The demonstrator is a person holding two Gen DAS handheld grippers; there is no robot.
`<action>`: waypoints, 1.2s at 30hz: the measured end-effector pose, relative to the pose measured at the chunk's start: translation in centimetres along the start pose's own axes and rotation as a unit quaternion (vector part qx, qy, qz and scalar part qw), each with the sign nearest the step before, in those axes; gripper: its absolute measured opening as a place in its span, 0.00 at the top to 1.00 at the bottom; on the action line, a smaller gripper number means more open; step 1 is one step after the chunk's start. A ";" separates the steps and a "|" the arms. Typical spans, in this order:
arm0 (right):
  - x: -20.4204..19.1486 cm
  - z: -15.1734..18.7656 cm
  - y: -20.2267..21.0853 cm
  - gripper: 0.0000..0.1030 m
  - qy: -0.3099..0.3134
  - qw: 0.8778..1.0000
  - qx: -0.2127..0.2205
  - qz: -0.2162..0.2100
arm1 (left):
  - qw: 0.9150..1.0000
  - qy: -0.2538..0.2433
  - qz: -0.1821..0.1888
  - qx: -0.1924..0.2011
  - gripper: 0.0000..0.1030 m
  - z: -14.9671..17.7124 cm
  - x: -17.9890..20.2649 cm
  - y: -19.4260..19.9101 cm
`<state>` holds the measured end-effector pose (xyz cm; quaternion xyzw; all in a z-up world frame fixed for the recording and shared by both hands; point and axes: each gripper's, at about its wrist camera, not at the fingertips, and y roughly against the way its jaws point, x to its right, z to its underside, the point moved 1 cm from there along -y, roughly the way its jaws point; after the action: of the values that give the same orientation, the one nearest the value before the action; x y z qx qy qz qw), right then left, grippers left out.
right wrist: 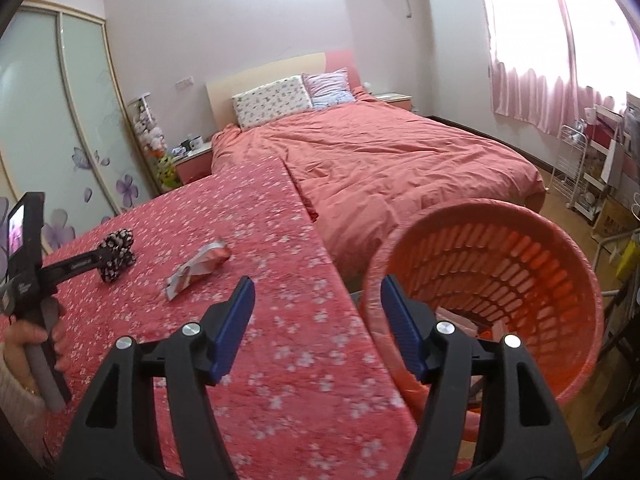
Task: Collect trash
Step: 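Move both tools back over the bed toward the small wrapper, then grasp the black floral scrunchie with the left tool while the right tool grasps the silver-and-red wrapper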
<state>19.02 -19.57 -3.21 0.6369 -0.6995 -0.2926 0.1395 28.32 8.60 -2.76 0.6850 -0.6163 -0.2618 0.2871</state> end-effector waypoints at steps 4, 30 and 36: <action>-1.1 -0.2 -0.4 0.38 0.009 1.000 -0.003 -0.006 | 1.000 0.005 0.001 -0.005 0.23 -0.6 -0.2 -0.9; -7.1 -0.8 -4.6 0.41 0.026 0.997 -0.064 -0.045 | 1.000 0.016 0.025 0.004 0.83 0.5 -4.8 0.5; -11.3 -0.7 -8.8 0.70 0.021 0.991 -0.121 -0.058 | 0.999 0.025 0.030 0.013 0.83 0.9 -7.2 2.0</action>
<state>28.22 -8.91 -5.79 0.6606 -0.6180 -0.3692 0.2131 25.53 15.59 -1.90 0.6758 -0.6327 -0.2282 0.3015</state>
